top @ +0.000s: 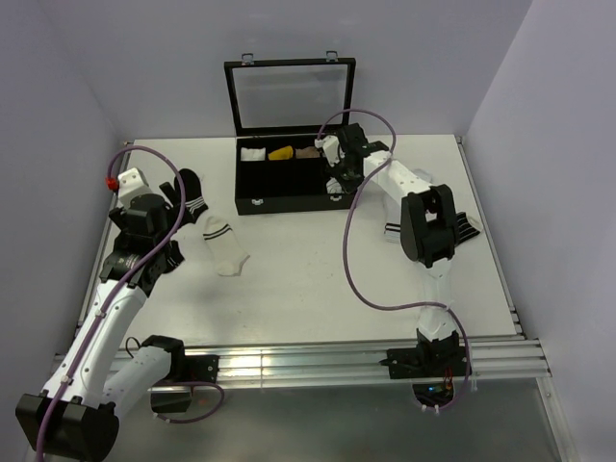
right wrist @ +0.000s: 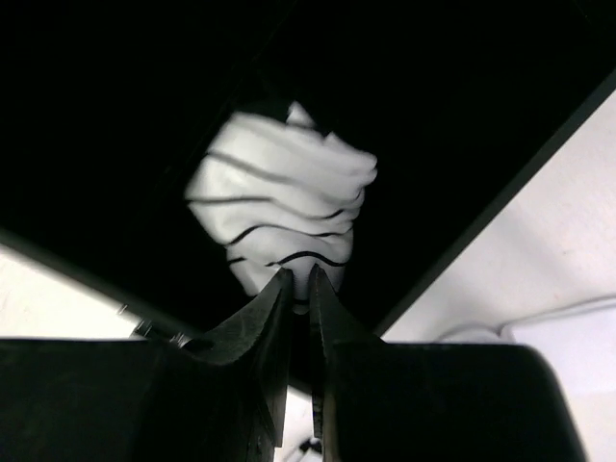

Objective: Roll the socks
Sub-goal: Place the sock in the storage box.

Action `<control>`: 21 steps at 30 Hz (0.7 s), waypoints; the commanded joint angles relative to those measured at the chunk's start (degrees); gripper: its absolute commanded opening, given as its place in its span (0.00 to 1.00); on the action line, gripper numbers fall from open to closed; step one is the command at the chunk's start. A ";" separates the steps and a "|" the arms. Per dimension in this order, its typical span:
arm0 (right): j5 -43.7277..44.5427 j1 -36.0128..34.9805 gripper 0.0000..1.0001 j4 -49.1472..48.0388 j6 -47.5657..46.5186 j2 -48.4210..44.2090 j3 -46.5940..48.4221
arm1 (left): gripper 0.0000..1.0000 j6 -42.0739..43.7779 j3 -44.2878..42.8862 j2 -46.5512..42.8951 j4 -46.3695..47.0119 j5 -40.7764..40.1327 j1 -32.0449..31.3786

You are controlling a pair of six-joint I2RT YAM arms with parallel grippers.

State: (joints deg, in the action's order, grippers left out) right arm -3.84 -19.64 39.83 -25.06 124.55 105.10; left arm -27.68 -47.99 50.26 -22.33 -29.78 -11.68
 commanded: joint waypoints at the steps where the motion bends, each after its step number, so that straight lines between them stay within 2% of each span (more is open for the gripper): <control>1: 0.76 0.83 0.15 4.46 1.15 3.06 -0.33 | 0.91 0.44 0.09 -1.22 1.67 0.78 0.34; 7: -1.79 1.00 0.36 4.20 1.42 0.61 1.33 | 0.91 0.61 0.17 -1.22 1.59 0.78 0.26; 13: -5.03 0.74 0.47 2.89 2.47 -4.75 3.01 | 0.91 0.52 0.09 -1.30 1.50 0.78 0.26; 17: -4.08 0.83 0.47 -1.95 5.45 -6.87 1.86 | 0.91 0.44 0.17 -1.39 1.58 0.78 0.26; 21: -2.58 0.83 0.42 -4.67 8.01 -5.20 2.83 | 0.91 0.44 0.09 -1.39 1.50 0.69 0.26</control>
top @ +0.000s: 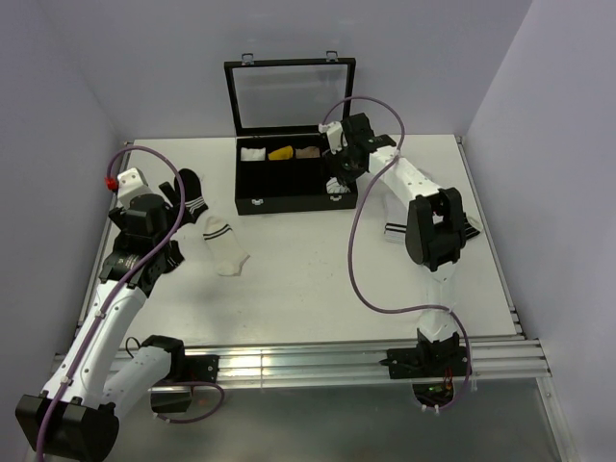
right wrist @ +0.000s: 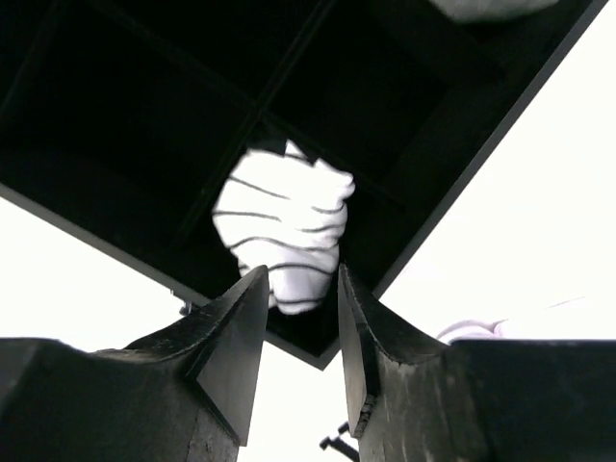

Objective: Roll the socks
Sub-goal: Place the sock in the storage box.

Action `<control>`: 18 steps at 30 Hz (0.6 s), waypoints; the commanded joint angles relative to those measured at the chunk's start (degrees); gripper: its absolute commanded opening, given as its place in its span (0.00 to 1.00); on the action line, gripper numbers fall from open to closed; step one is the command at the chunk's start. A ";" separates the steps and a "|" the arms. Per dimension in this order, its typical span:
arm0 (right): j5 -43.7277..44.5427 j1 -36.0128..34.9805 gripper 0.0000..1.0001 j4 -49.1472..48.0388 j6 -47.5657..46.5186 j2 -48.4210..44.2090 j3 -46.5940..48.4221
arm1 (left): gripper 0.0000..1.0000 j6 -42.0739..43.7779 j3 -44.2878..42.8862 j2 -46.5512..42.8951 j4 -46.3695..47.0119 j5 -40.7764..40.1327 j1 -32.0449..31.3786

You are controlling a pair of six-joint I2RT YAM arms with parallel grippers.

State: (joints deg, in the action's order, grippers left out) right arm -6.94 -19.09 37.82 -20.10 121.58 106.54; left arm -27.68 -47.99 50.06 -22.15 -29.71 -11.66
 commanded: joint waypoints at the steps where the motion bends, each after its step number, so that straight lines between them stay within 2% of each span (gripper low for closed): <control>1: 0.52 0.28 0.41 -2.84 3.48 -1.44 1.48 | 0.91 0.44 0.17 -1.28 1.23 0.62 0.32; 4: 0.87 0.28 0.40 -4.77 5.06 -0.20 1.57 | 0.91 0.52 0.17 -1.28 1.23 0.71 0.24; 10: 3.25 0.28 0.24 -9.78 7.00 2.60 0.77 | 0.91 0.44 0.17 -1.20 1.32 0.71 0.24; 12: 3.16 0.28 0.22 -10.57 7.18 4.53 1.30 | 0.91 0.52 0.09 -1.20 1.23 0.89 0.32; 18: 2.99 0.20 0.14 -6.90 6.39 8.67 4.11 | 0.91 0.52 0.17 -1.20 1.23 0.80 0.24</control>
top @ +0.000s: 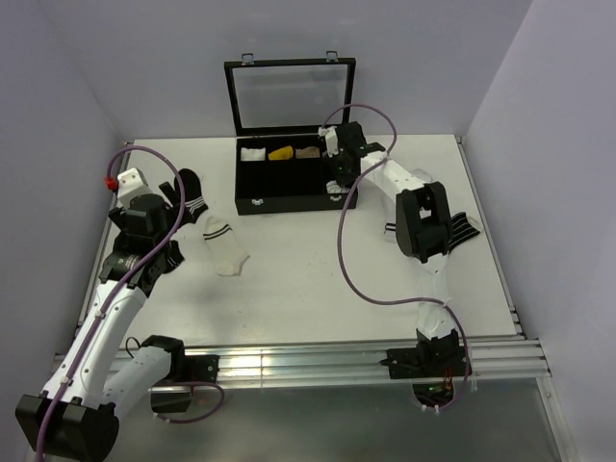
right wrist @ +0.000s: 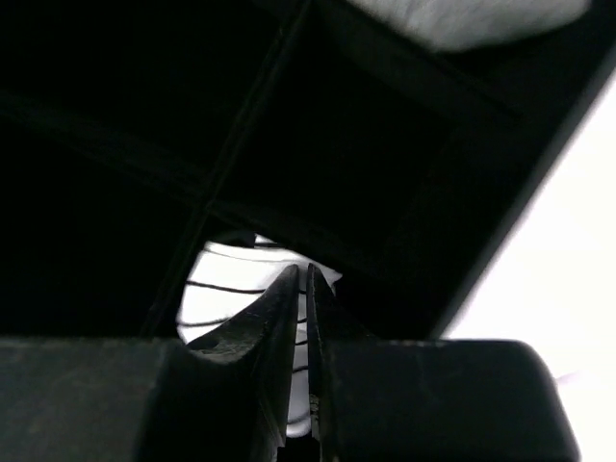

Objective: Roll the socks
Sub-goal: Place the sock in the storage box.

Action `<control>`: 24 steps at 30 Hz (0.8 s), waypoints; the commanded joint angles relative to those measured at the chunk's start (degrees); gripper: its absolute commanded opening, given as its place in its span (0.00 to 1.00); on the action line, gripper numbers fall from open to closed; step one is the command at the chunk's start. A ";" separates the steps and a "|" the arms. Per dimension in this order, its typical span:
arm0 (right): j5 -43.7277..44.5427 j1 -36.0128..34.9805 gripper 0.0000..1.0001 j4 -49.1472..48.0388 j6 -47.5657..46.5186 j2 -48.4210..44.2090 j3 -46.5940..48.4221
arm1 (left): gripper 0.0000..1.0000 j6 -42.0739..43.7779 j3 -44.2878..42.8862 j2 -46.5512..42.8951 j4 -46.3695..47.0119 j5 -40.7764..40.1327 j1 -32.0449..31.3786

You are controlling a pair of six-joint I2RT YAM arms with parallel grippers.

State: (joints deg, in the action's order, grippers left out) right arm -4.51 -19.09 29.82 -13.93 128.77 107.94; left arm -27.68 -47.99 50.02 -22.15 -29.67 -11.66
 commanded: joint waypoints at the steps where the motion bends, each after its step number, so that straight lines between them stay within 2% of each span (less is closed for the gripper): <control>1: -0.66 0.20 0.14 2.07 -0.13 1.40 2.80 | 0.91 0.52 0.17 -1.15 1.41 0.93 0.23; 8: -0.50 0.20 0.14 3.93 -0.74 -0.62 1.84 | 0.91 0.52 0.18 -1.15 1.50 1.28 0.32; 11: -0.15 0.20 0.20 1.73 0.04 -5.27 -0.27 | 0.91 0.52 0.17 -1.15 1.41 1.19 0.32; 16: 0.29 0.20 0.24 2.25 0.49 -11.87 -1.59 | 0.91 0.44 0.18 -1.50 1.50 1.20 0.32; 24: 2.14 0.20 0.24 4.63 1.80 -11.26 -5.19 | 0.91 0.26 0.17 -2.21 1.32 1.28 0.32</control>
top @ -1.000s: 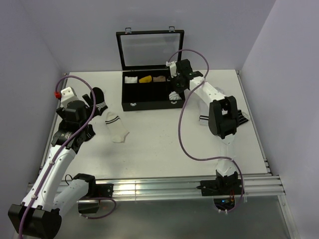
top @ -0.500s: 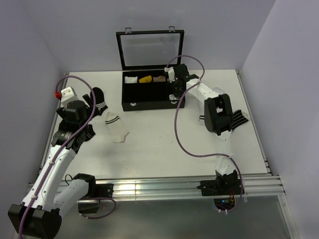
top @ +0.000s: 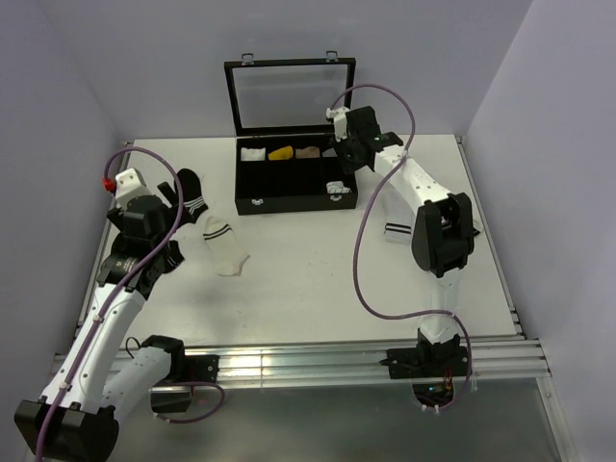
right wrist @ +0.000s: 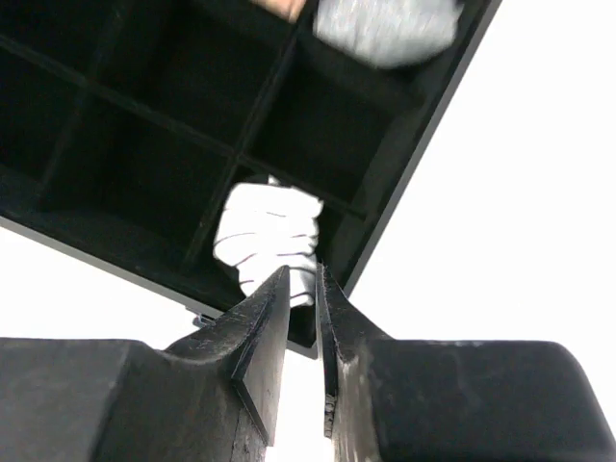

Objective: Roll the socks
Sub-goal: Place the sock in the storage box.

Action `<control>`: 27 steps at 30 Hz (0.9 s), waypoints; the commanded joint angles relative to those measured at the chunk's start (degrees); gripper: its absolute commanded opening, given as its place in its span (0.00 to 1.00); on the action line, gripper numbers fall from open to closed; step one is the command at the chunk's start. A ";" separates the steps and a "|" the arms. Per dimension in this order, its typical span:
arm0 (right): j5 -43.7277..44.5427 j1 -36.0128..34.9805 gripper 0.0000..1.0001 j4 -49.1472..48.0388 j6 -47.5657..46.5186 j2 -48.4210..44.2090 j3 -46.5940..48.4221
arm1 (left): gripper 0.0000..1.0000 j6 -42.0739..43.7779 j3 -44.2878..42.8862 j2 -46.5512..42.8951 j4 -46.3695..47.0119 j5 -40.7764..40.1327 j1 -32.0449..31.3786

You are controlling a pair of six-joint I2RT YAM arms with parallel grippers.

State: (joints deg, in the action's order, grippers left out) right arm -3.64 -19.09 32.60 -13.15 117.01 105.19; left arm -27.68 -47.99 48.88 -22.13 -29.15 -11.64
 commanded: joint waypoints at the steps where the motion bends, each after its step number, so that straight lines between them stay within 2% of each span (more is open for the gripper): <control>1: 1.27 0.20 0.24 1.77 1.45 0.85 -2.79 | 0.91 0.35 0.17 -1.07 1.21 0.76 0.30; 10: 2.06 1.07 0.23 2.73 3.13 6.03 -4.38 | 0.91 0.26 0.26 -1.16 1.30 0.93 0.21; 16: 2.59 1.25 0.22 3.79 3.13 8.15 -0.95 | 0.91 0.09 0.44 -1.07 1.48 1.28 0.30; 22: 1.09 1.08 0.22 0.45 3.39 0.86 -1.12 | 0.91 -0.09 0.35 -0.81 1.21 1.46 0.21; 27: 1.97 0.72 0.25 -6.47 4.97 -12.49 -7.35 | 0.91 -0.27 0.17 -0.89 1.12 2.07 0.30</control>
State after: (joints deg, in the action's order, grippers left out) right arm -2.52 -18.59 32.97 -9.80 117.47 99.59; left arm -27.88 -47.97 48.58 -22.13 -28.10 -11.64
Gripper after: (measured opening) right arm 0.242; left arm 0.912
